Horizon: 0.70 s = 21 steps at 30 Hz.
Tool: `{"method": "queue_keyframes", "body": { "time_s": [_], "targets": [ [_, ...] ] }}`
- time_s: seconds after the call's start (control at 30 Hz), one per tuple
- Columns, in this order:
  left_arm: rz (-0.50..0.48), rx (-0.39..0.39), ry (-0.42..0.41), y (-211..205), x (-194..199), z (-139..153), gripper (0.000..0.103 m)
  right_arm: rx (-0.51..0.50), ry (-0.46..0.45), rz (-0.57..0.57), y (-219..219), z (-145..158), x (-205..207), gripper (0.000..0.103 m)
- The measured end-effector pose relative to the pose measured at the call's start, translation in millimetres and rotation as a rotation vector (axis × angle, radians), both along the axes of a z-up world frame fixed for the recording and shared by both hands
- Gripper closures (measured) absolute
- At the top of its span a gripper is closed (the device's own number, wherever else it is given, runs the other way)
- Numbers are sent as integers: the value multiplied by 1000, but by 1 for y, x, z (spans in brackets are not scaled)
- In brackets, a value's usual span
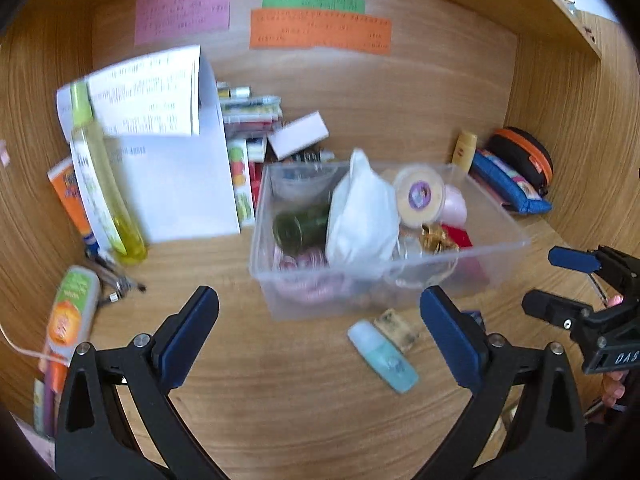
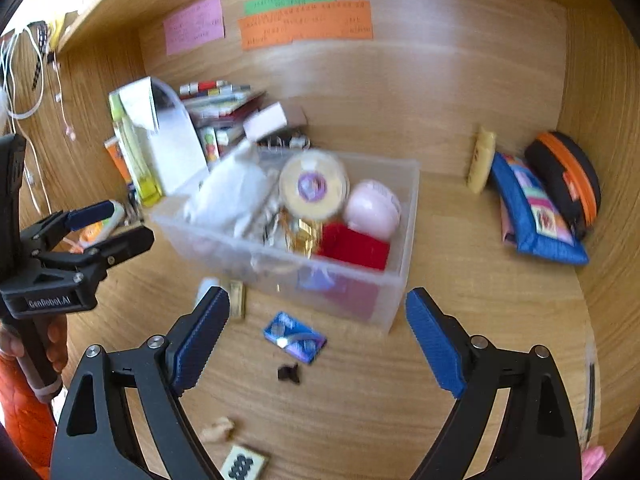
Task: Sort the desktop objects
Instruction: 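Withdraw both grippers from the clear box toward the blue-green tube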
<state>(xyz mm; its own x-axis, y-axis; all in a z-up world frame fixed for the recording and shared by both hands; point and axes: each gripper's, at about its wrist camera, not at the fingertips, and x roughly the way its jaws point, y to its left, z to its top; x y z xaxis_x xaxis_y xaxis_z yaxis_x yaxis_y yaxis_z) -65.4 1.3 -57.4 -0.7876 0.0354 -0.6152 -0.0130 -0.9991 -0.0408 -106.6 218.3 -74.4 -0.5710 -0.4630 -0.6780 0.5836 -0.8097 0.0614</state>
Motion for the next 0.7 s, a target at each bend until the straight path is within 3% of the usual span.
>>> {"method": "queue_keyframes", "body": {
  "time_s": [0.3, 0.7],
  "targets": [
    [-82, 6, -122, 7, -4, -38, 1, 75, -105, 8, -3, -45, 13, 15],
    [-351, -107, -223, 25, -19, -56, 1, 86, -151, -12, 4, -53, 13, 15]
  ]
}}
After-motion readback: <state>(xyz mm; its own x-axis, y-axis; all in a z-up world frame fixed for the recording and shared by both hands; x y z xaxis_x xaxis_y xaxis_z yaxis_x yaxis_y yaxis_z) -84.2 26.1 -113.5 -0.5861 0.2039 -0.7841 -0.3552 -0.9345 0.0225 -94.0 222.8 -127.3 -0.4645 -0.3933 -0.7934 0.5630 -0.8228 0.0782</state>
